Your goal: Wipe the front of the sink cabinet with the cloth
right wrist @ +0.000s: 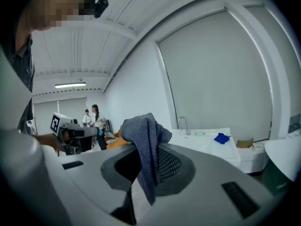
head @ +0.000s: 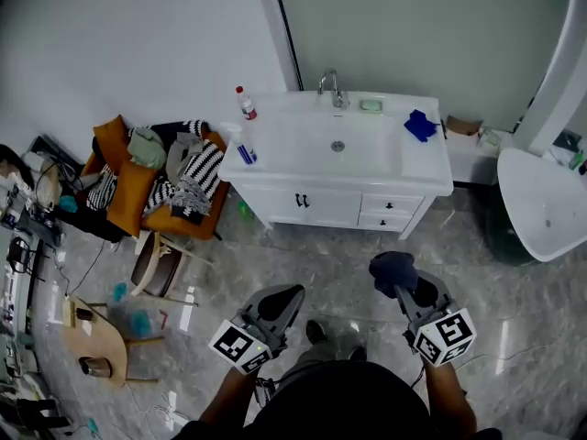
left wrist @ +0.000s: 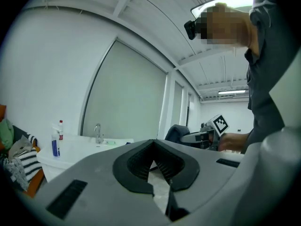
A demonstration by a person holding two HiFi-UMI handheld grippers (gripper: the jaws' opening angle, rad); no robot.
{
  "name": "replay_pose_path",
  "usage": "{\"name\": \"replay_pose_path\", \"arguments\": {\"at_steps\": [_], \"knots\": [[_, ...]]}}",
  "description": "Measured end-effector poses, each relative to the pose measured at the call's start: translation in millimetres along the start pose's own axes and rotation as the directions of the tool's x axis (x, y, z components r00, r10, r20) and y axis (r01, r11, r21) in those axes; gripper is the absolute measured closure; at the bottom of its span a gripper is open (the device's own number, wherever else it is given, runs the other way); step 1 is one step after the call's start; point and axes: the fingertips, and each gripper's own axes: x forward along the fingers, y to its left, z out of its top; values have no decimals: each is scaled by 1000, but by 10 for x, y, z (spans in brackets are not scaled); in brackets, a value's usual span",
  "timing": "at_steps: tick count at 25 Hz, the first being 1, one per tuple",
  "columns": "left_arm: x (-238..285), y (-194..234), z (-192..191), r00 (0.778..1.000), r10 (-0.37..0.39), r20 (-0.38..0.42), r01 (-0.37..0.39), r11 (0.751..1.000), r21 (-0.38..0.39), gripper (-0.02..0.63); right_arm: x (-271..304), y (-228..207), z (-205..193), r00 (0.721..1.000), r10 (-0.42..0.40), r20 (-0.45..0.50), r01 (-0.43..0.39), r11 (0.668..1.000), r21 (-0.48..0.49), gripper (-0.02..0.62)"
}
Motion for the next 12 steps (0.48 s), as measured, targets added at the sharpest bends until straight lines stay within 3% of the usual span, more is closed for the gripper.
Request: {"name": "replay_pose_path", "arguments": {"at_steps": [6, 12], "knots": [[215, 562, 272, 994, -68, 82, 68, 998, 3, 603, 332, 108, 240, 998, -49, -29, 48, 999, -21, 538], [311, 1110, 182, 991, -85, 104, 81, 996, 42, 603, 799, 200, 366, 998, -51, -26, 50, 997, -54, 538]]}}
